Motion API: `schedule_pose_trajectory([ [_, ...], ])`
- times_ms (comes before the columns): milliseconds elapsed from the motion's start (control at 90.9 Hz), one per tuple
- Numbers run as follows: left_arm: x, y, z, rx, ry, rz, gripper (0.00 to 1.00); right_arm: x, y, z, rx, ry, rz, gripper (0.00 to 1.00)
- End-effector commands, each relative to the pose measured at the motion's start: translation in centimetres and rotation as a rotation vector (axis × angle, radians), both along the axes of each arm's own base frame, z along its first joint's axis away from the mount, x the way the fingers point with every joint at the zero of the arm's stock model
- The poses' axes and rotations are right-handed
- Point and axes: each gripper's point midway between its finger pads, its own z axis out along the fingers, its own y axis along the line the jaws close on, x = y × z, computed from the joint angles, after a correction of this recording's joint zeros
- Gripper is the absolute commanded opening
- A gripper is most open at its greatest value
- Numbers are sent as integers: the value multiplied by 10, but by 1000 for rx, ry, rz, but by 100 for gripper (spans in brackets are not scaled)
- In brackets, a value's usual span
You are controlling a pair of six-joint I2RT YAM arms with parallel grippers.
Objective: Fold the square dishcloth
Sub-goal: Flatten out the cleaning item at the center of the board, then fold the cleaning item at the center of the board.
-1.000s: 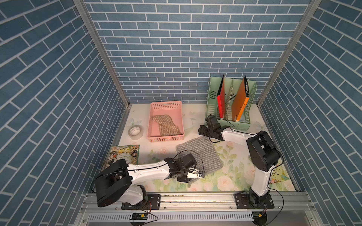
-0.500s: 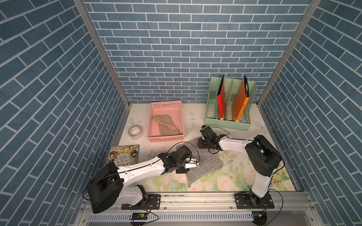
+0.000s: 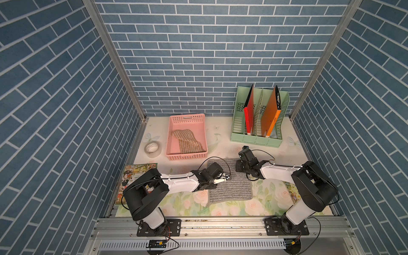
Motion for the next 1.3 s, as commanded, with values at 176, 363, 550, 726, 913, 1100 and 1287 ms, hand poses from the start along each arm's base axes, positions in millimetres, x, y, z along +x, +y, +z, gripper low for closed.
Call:
schedule_pose_trajectory([
  [176, -19, 15, 43, -28, 13, -28, 48, -27, -21, 53, -172, -77, 44, 70],
  [363, -108, 45, 31, 7, 242, -188, 52, -100, -33, 45, -175, 7, 17, 75],
  [550, -139, 54, -13, 88, 354, -223, 49, -164, -33, 10, -189, 102, 7, 69],
  [726, -136, 52, -26, 114, 353, -227, 48, -191, -26, 3, -239, 133, 57, 67],
  [913, -137, 52, -27, 116, 361, -230, 48, -196, -30, -7, -225, 156, 39, 67],
  [1100, -138, 58, -31, 139, 358, -232, 45, -192, -32, -15, -184, 150, 26, 63],
  [1287, -135, 59, -32, 157, 349, -227, 31, -182, -29, -20, -178, 149, 27, 42],
])
